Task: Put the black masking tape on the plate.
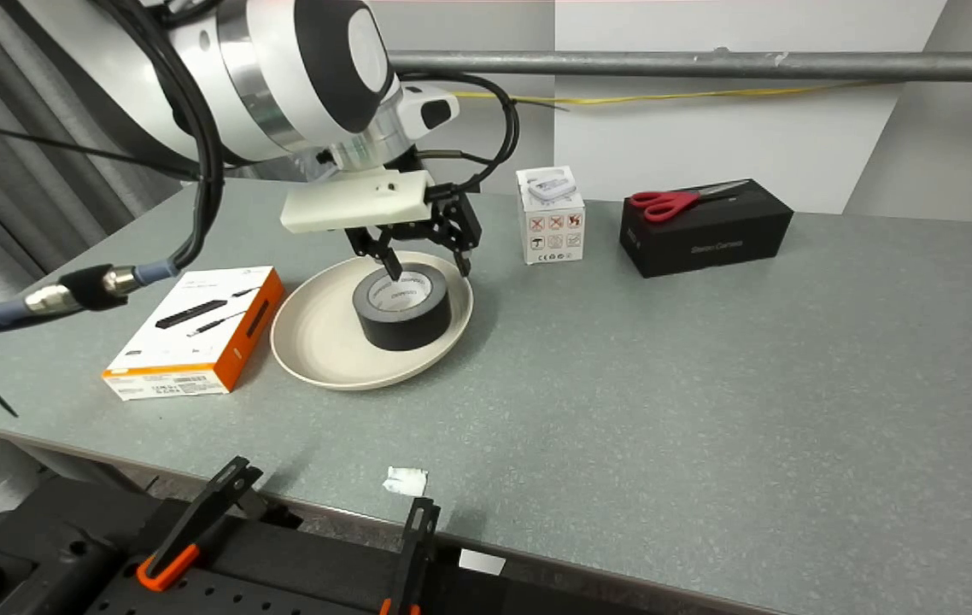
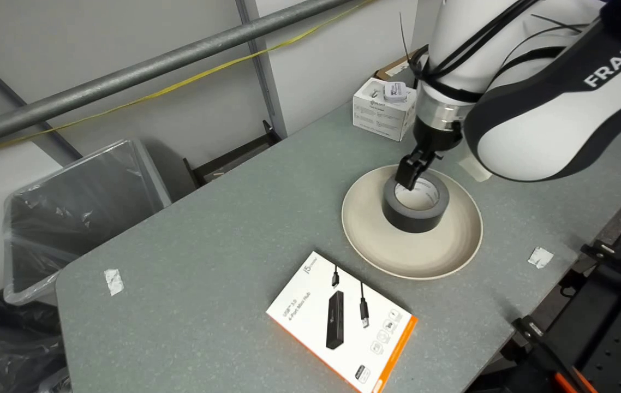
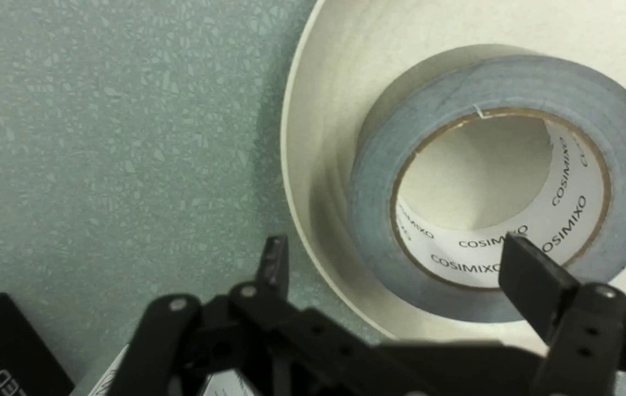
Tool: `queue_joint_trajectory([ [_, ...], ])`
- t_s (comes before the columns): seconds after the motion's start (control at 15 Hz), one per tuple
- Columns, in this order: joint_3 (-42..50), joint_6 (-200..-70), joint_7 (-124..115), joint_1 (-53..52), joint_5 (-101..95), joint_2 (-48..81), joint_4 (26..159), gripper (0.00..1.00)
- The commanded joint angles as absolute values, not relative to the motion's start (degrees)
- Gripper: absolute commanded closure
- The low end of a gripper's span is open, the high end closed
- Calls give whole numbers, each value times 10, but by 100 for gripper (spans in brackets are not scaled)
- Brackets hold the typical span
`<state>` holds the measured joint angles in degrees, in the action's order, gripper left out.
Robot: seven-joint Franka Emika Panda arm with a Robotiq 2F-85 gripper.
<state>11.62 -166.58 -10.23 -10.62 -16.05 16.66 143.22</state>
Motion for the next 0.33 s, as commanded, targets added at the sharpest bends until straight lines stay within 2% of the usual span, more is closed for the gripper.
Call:
queue_joint_trajectory([
  [0.0, 111, -1664, -104, -100, -164, 166, 1430, 0],
  [0.27, 111, -1664, -104, -100, -164, 166, 1427, 0],
])
